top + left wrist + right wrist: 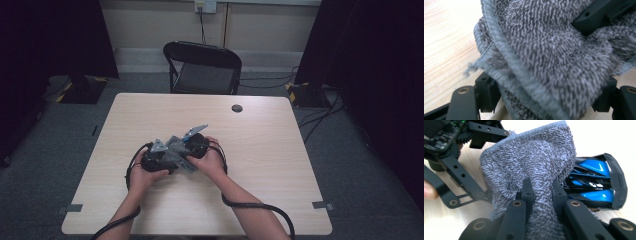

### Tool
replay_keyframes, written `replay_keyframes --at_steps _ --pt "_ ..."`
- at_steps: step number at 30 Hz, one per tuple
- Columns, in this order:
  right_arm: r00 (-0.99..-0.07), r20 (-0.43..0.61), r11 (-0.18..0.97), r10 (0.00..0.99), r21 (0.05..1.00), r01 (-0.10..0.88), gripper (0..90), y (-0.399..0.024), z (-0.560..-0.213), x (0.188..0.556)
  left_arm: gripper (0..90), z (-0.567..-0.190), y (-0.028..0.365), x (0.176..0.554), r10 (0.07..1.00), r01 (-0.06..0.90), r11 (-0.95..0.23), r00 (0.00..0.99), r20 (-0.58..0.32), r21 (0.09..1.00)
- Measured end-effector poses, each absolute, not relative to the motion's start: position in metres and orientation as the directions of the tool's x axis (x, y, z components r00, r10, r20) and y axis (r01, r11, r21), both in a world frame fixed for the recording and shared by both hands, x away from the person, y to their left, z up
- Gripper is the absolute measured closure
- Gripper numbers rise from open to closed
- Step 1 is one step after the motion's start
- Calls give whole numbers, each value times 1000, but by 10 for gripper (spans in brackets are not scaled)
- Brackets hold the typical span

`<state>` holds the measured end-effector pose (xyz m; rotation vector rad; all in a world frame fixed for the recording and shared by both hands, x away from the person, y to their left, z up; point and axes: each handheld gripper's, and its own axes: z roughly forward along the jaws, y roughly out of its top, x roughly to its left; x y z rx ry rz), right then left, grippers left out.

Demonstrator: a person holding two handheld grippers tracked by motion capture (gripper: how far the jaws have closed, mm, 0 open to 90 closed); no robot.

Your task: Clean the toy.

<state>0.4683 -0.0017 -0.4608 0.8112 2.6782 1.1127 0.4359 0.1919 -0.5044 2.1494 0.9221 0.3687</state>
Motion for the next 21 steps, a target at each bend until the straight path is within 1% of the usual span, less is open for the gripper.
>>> replay_keyframes --at_steps 8,21 --pt "-840 80 583 537 685 438 777 -5 -461 473 256 -504 192 436 715 498 -456 698 -29 738" --pt "-798 70 557 599 679 478 777 -12 -457 488 256 -504 192 436 715 498 -456 698 -29 738"
